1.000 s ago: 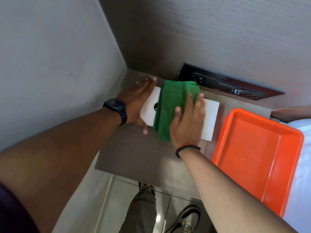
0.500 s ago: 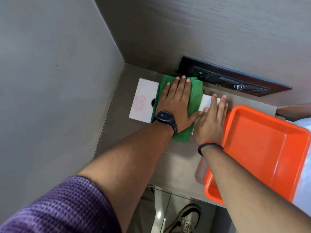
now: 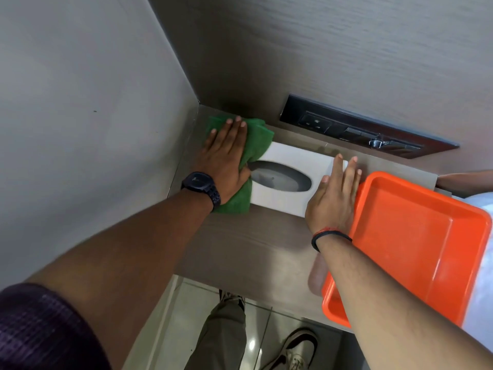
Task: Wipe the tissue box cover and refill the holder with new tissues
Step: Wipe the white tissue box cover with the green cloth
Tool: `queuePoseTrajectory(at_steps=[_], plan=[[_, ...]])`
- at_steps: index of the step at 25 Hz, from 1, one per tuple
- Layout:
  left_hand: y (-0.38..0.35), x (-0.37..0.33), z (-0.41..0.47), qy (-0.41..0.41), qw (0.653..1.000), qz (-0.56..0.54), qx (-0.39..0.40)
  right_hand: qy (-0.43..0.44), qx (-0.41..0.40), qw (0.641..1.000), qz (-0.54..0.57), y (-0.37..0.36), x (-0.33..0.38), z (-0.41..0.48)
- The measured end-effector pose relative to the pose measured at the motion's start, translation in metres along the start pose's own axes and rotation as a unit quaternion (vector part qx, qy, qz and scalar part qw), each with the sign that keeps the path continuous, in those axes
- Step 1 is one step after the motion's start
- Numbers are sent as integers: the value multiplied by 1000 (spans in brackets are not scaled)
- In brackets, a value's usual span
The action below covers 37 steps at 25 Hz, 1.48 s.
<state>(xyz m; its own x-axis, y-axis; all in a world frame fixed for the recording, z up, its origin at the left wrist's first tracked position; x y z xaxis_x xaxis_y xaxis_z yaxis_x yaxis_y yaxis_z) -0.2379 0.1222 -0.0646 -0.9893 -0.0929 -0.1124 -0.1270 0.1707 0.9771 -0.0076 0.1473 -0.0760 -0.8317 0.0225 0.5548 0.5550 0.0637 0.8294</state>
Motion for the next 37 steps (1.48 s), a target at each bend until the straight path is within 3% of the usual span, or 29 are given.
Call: queuePoseTrajectory(at_steps=[3, 10, 16, 23, 26, 29, 33, 37], plan=[[0, -9, -2, 9, 1000, -9, -13, 0, -1, 1000, -2, -1, 0, 0], [-4, -25, -8, -56, 998, 8, -5, 3, -6, 1000, 7, -2, 0, 0], [0, 14, -13, 66, 992, -104, -27, 3, -11, 1000, 12, -2, 0, 0], [-2, -29, -13, 74, 994, -73, -34, -4, 2, 1000, -7, 1, 6, -2], [4, -34, -13, 65, 986, -147, -34, -19, 5, 999, -27, 9, 16, -4], [25, -16, -13, 46, 960, -267, -69, 59, -23, 998, -8, 18, 58, -22], [43, 11, -8, 27, 971, -225, -76, 9, 136, 991, 16, -29, 98, -47], [48, 19, 0, 8, 985, -159, -63, -50, 170, 982, 73, -47, 107, -45]])
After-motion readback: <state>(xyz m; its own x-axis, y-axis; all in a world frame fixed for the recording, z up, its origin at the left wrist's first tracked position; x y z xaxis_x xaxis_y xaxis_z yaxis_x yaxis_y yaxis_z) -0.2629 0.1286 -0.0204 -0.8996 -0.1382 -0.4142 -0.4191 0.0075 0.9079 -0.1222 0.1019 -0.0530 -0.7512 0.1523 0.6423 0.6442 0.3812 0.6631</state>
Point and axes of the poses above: each hand's wrist, its own z-axis towards the middle knuckle, its own y-axis out of the back of the hand, x = y × z, the point moved 9 cm from there along z, towards the middle knuckle, and after that the axes turned 5 degrees about z, right-handed, at the moved point
